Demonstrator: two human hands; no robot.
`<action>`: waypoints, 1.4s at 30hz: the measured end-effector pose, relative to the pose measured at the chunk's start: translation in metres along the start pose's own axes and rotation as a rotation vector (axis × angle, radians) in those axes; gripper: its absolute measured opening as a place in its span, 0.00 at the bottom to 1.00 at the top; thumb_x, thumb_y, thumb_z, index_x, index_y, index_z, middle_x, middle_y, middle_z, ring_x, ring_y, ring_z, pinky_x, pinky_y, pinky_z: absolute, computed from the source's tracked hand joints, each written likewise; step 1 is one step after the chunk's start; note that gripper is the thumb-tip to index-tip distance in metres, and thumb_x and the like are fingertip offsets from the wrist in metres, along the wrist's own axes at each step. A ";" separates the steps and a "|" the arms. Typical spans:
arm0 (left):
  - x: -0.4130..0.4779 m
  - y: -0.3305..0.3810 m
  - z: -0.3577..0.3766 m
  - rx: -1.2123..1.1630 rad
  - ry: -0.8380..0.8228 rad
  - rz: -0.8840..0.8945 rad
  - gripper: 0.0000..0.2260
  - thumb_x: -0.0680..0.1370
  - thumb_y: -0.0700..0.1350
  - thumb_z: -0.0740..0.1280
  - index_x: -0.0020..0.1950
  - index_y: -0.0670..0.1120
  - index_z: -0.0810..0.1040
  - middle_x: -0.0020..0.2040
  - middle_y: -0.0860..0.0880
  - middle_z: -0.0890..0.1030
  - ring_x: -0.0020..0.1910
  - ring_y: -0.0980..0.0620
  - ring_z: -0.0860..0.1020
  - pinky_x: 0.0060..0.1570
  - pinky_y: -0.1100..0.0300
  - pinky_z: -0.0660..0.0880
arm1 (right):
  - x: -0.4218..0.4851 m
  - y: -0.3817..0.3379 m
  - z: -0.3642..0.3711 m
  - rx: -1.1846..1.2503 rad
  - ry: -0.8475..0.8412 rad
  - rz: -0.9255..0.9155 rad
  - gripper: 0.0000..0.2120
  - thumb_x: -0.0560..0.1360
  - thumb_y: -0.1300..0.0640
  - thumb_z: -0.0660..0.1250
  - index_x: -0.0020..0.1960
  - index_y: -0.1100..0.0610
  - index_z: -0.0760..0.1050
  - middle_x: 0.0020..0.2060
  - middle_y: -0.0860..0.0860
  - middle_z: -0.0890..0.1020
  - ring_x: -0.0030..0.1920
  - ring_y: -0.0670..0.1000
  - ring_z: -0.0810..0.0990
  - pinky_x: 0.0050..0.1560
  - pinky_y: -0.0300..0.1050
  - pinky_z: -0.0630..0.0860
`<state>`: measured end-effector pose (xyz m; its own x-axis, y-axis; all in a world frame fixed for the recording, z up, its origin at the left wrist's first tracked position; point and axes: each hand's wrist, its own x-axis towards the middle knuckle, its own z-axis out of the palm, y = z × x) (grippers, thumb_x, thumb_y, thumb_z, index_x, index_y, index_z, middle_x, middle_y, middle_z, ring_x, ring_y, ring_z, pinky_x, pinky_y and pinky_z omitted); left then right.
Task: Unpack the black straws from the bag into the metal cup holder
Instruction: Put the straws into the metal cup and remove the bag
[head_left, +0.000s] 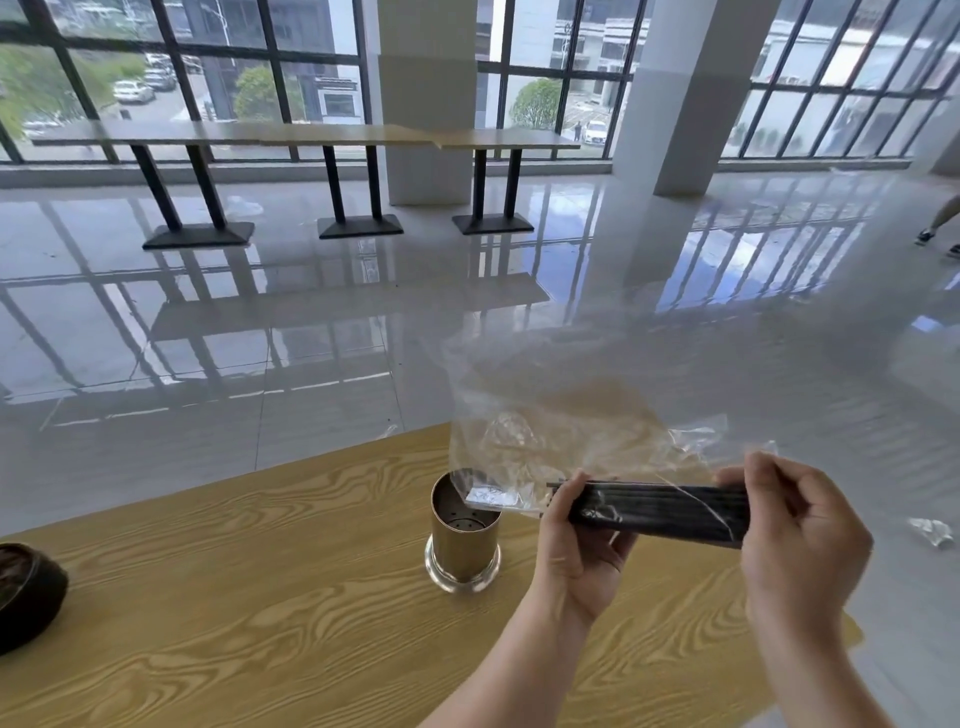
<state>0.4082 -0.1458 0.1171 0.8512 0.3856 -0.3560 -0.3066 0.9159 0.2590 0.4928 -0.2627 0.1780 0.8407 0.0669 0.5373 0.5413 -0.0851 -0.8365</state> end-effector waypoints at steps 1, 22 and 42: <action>0.001 -0.003 -0.001 -0.003 -0.003 -0.006 0.10 0.73 0.46 0.74 0.47 0.40 0.80 0.48 0.39 0.83 0.46 0.43 0.82 0.45 0.52 0.81 | 0.003 -0.001 -0.001 -0.024 -0.013 -0.007 0.11 0.80 0.48 0.67 0.45 0.54 0.81 0.42 0.39 0.85 0.40 0.39 0.84 0.46 0.26 0.73; 0.012 0.020 -0.012 -0.234 0.085 0.034 0.17 0.73 0.52 0.74 0.48 0.38 0.80 0.44 0.39 0.84 0.38 0.44 0.84 0.42 0.53 0.83 | 0.031 -0.045 0.063 -0.093 -0.296 -0.140 0.09 0.75 0.43 0.68 0.48 0.47 0.80 0.38 0.44 0.86 0.43 0.46 0.86 0.48 0.57 0.82; 0.014 0.034 -0.015 -0.326 0.085 0.052 0.31 0.70 0.56 0.77 0.62 0.35 0.75 0.49 0.38 0.84 0.44 0.42 0.84 0.40 0.52 0.84 | 0.015 -0.038 0.056 0.065 -0.434 0.079 0.06 0.74 0.42 0.73 0.45 0.43 0.83 0.33 0.48 0.84 0.28 0.44 0.79 0.32 0.48 0.76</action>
<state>0.4032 -0.1077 0.1079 0.7963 0.4283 -0.4272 -0.4807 0.8767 -0.0171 0.4845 -0.2032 0.2117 0.7898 0.4753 0.3878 0.4620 -0.0451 -0.8857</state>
